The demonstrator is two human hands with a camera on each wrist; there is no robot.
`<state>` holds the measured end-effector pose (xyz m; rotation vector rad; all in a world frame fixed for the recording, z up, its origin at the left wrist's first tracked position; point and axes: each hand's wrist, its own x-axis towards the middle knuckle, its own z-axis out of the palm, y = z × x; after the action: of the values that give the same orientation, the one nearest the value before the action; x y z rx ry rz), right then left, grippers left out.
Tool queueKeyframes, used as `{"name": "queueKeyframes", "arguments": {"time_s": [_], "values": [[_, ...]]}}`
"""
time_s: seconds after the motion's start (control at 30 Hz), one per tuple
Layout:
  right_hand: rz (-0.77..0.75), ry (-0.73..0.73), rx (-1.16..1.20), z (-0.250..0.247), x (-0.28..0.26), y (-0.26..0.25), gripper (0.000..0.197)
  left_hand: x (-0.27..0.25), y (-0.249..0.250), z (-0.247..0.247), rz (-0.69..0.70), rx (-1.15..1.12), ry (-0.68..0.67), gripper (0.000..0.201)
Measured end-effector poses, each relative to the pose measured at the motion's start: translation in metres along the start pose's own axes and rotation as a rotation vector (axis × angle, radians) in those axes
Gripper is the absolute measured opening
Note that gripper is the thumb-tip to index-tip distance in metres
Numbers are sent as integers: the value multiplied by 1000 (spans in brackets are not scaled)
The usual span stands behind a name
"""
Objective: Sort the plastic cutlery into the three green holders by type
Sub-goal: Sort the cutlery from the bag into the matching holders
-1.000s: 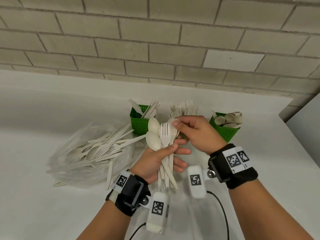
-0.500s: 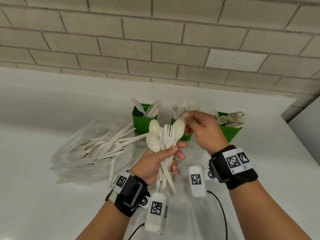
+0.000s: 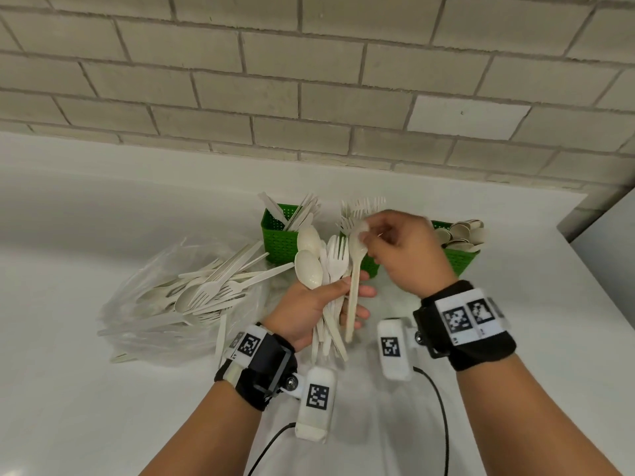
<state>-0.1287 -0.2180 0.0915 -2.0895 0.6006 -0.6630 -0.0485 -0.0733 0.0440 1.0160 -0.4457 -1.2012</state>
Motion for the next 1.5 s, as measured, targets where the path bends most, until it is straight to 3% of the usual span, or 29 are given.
{"name": "queueKeyframes", "arguments": {"time_s": [0.13,0.37,0.53,0.77,0.93,1.1,1.17,1.27,1.33,1.4,1.5], "values": [[19,-68,42,12,-4,2,7,-1,1,-3,-7,-12,-28,22],[59,443,276,-33,11,1,16,-5,1,-17,21,-93,19,29],[-98,651,8,-88,13,14,18,-2,-1,-18,40,-90,50,27],[-207,705,-255,-110,9,38,27,1,2,-9,48,-90,32,25],[-237,572,-428,-98,10,65,28,0,3,-6,51,-84,16,25],[63,447,-810,-77,6,89,31,-2,5,-7,50,-81,0,26],[186,394,-832,-73,6,76,29,-2,5,-7,51,-77,-3,26],[85,327,-535,-63,8,34,27,-2,6,-6,50,-64,-12,28],[19,144,-230,-48,4,-2,15,-1,5,-4,40,-49,-18,27],[6,-91,-121,-28,-3,-27,9,1,3,0,31,-21,-27,23],[86,-229,4,2,-10,-35,17,2,2,4,46,-1,-32,22]]}}
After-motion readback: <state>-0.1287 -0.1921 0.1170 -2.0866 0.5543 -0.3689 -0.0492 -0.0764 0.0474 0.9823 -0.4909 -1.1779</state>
